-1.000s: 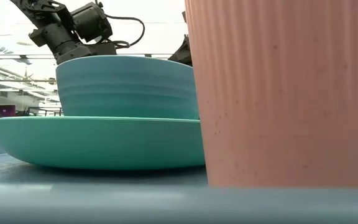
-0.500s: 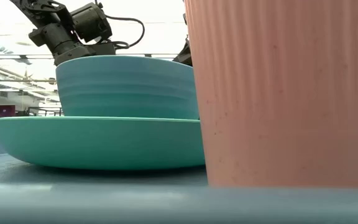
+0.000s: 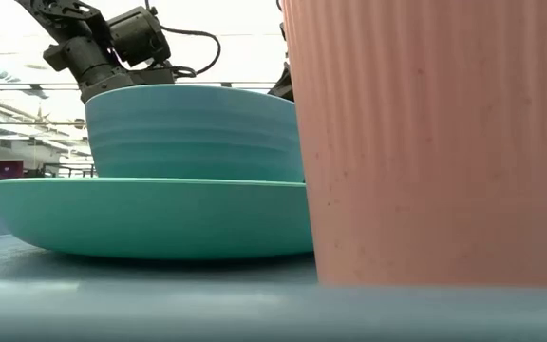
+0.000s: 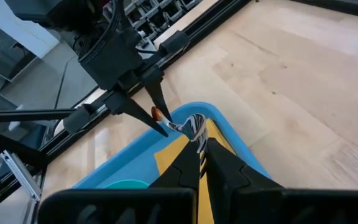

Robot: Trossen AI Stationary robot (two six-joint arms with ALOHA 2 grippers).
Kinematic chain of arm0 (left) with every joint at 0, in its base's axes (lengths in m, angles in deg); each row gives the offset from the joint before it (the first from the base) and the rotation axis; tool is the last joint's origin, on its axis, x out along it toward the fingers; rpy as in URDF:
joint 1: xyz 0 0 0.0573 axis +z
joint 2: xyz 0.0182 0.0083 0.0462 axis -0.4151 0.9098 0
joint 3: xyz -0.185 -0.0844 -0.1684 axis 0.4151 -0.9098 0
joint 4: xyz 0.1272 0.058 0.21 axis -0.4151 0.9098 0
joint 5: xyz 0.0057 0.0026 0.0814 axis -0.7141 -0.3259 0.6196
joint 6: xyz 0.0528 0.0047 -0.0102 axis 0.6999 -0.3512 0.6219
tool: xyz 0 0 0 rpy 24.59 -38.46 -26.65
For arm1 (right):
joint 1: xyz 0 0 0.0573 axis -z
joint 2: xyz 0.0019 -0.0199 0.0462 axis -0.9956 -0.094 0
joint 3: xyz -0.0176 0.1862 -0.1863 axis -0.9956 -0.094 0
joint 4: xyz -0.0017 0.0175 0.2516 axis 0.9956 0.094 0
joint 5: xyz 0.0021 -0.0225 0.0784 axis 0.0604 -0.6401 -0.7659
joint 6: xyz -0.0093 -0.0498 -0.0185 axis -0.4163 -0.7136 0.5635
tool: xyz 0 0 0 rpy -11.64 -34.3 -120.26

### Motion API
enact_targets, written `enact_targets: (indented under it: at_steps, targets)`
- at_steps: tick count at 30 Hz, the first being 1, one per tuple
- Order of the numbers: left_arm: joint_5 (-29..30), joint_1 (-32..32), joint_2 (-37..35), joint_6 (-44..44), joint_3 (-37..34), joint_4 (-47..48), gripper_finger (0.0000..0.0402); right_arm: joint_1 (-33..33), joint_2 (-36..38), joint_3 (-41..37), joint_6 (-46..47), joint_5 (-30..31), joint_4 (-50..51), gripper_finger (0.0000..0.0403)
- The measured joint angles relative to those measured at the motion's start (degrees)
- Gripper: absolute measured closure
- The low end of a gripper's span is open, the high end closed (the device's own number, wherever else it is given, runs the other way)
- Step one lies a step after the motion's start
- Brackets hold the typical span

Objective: Set up tray
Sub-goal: Put the orange fork on top of the orange napkin

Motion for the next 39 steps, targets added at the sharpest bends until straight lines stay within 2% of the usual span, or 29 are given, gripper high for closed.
enact_targets:
  at_steps: [8, 13, 19, 24, 27, 31, 36, 39]
  targets:
    - [-0.9, 0.0, -0.5, -1.6, 0.0, 1.5, 0.0355, 0.0, 0.0, 0.0, 0.3, 1.3, -0.5, 0.0403]
    - [-1.0, 0.0, -1.0, -1.5, -0.4, 6.4, 0.0356, 0.1, 0.1, 0.0, 1.2, 1.5, -0.8, 0.0402]
    - [5.8, -0.2, -1.0, -3.3, -0.3, 8.7, 0.0356, -0.2, 0.3, 0.0, 3.4, -1.2, -0.7, 0.04]
    - [12.1, -0.2, -1.3, -4.6, -0.3, 8.4, 0.0356, 0.0, 0.3, 0.0, 6.4, 1.0, 0.8, 0.04]
    - [18.5, -0.4, -1.3, -5.8, -0.3, 8.4, 0.0356, 0.1, 0.3, 0.0, 7.3, 1.3, 1.1, 0.0401]
    - [30.7, -2.7, -1.3, -7.1, -0.3, 8.1, 0.0355, 1.8, 0.8, -0.2, 8.2, 1.2, 1.7, 0.0401]
    - [49.6, -9.6, -1.3, -7.3, -0.2, 6.8, 0.0355, 5.0, 2.6, -3.2, 11.0, -0.7, 1.8, 0.0401]
    - [57.1, -14.5, -1.4, -6.0, -0.7, 3.0, 0.0355, 7.2, 3.3, -4.7, 16.5, -3.2, -0.7, 0.0402]
